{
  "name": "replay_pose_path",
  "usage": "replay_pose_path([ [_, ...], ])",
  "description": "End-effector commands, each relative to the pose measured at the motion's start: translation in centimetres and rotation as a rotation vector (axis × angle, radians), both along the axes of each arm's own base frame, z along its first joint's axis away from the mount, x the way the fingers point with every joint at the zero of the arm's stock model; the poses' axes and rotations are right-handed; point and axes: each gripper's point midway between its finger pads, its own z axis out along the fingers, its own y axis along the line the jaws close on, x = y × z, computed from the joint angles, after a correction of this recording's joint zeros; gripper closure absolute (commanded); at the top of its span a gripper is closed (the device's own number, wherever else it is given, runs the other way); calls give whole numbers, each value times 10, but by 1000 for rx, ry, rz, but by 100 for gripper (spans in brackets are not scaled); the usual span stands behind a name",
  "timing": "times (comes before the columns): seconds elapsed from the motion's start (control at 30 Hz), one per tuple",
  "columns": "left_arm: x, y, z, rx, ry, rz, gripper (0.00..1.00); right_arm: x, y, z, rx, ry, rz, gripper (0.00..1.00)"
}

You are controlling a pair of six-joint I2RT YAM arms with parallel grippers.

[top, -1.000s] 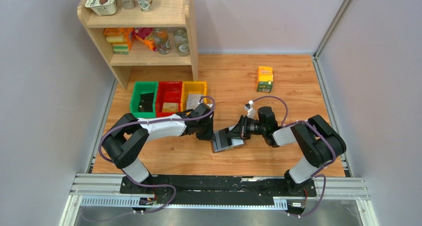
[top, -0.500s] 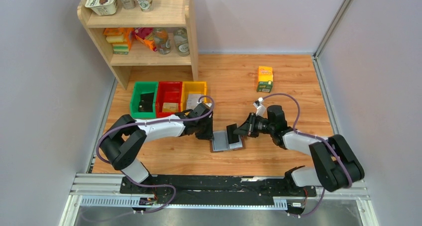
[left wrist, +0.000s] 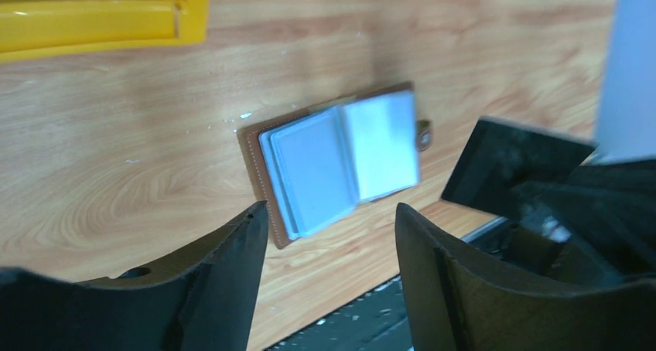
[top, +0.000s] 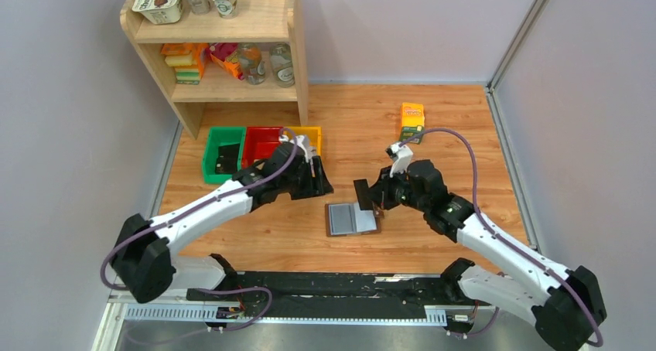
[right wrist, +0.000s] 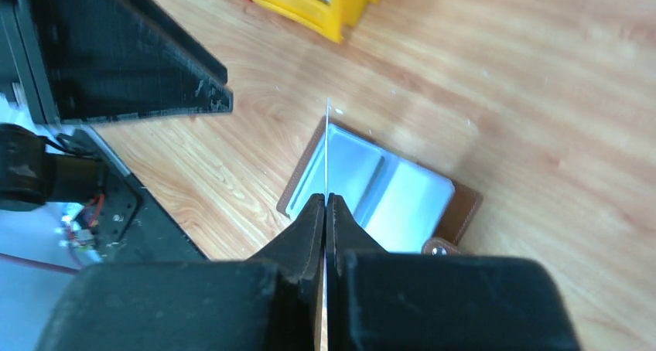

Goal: Take the credit cards out of the card holder
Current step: Place the credit card in the storage box.

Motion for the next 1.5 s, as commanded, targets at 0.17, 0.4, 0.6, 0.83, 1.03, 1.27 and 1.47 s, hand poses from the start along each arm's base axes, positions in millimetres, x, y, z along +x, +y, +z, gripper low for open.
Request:
replay_pose_path([
  [0.17, -3, 32, 107, -241, -56, 182, 21, 4, 14, 60, -455, -593, -100, 100],
  [0.4, -15, 26, 138, -365, -29, 181, 21, -9, 53, 81, -600, -867, -111, 100],
  [0.6, -20, 16, 127, -390, 39, 156, 22, -22, 77, 88, -636, -979, -99, 100],
  [0.83, -19, 4, 118, -429, 75, 135, 26, -32, 97, 86, -682, -1044, -63, 100],
  [1.03, -17, 5, 104, -404, 89, 147, 42, -34, 102, 85, -690, -1065, -63, 100],
  [1.27, -16, 9, 103, -363, 25, 106, 93, -35, 106, 79, -687, -1054, -54, 99],
  [1.47, -15, 16, 107, -330, -49, 75, 100, -36, 108, 77, -663, -1036, -53, 90],
])
